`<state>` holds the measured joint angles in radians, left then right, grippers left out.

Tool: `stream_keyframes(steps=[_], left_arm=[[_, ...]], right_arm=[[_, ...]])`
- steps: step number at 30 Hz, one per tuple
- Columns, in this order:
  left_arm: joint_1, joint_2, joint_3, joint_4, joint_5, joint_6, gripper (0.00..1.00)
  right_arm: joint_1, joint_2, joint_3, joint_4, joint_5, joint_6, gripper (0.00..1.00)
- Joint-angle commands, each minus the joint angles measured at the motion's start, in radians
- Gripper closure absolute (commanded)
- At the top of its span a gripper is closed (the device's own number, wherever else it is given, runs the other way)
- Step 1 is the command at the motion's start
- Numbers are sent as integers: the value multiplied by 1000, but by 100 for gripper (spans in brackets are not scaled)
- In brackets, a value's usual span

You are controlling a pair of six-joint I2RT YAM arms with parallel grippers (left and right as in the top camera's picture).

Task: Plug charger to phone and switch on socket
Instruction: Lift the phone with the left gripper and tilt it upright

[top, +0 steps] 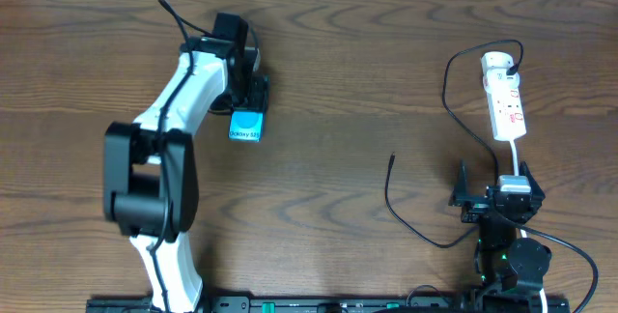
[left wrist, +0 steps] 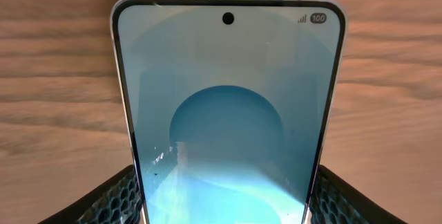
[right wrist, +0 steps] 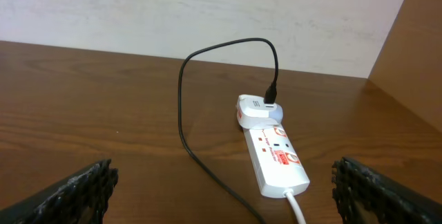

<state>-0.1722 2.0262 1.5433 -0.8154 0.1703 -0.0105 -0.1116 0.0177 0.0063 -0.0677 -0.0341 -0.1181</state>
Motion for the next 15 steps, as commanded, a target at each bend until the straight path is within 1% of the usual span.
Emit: stream_keyframes(steps=[1,4,8,10,12,15], left_arm=[[3,-93,0,-7,33,-65,93],[3,-138,0,-14,33,-127,93],[3,-199,0,-18,96,-186,93],[3,-225,0,-18,112,-261,93],[3,-249,0,-21,120,-365,93],[3,-270,0,-32,181,-492,92]], right_arm=[[14,-3,-1,-4,-10,-11,1],[14,-3,-1,-4,-10,-11,1],[14,-3,-1,-4,-10,-11,1],[14,-3,-1,-4,-10,-11,1],[14,-3,-1,-4,-10,-11,1],[14,-3,-1,-4,-10,-11,1]])
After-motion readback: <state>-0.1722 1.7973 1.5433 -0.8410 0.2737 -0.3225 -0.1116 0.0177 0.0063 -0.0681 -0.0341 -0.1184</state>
